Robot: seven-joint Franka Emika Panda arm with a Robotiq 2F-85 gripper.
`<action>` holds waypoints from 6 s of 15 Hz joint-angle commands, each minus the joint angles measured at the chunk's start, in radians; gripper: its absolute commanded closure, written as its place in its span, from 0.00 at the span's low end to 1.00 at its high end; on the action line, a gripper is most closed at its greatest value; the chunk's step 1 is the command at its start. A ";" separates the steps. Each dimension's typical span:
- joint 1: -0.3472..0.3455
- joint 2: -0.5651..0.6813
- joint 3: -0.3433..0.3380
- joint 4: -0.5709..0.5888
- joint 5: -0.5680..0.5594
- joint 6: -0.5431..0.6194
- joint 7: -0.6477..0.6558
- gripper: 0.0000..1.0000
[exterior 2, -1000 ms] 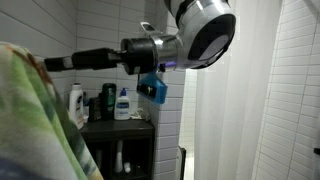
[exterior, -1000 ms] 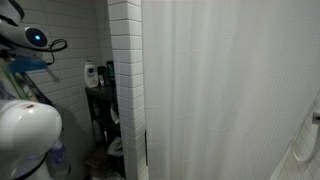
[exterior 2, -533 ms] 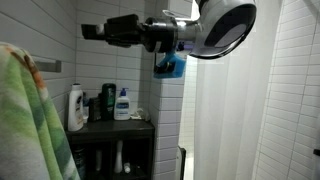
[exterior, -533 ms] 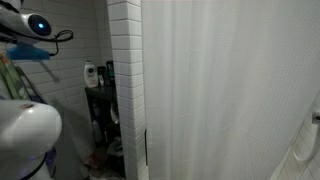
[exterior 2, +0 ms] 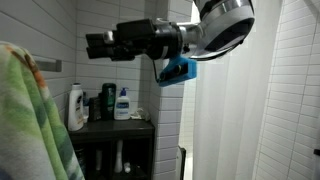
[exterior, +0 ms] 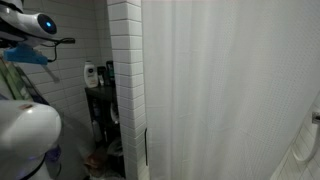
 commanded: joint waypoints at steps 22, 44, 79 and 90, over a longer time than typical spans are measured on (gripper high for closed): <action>0.038 0.435 -0.107 0.199 -0.073 -0.271 0.065 0.00; 0.132 0.469 -0.015 0.199 0.024 0.123 -0.248 0.00; 0.152 0.474 -0.030 0.307 0.078 0.193 -0.296 0.96; 0.113 0.244 -0.064 0.145 0.218 0.048 -0.263 0.96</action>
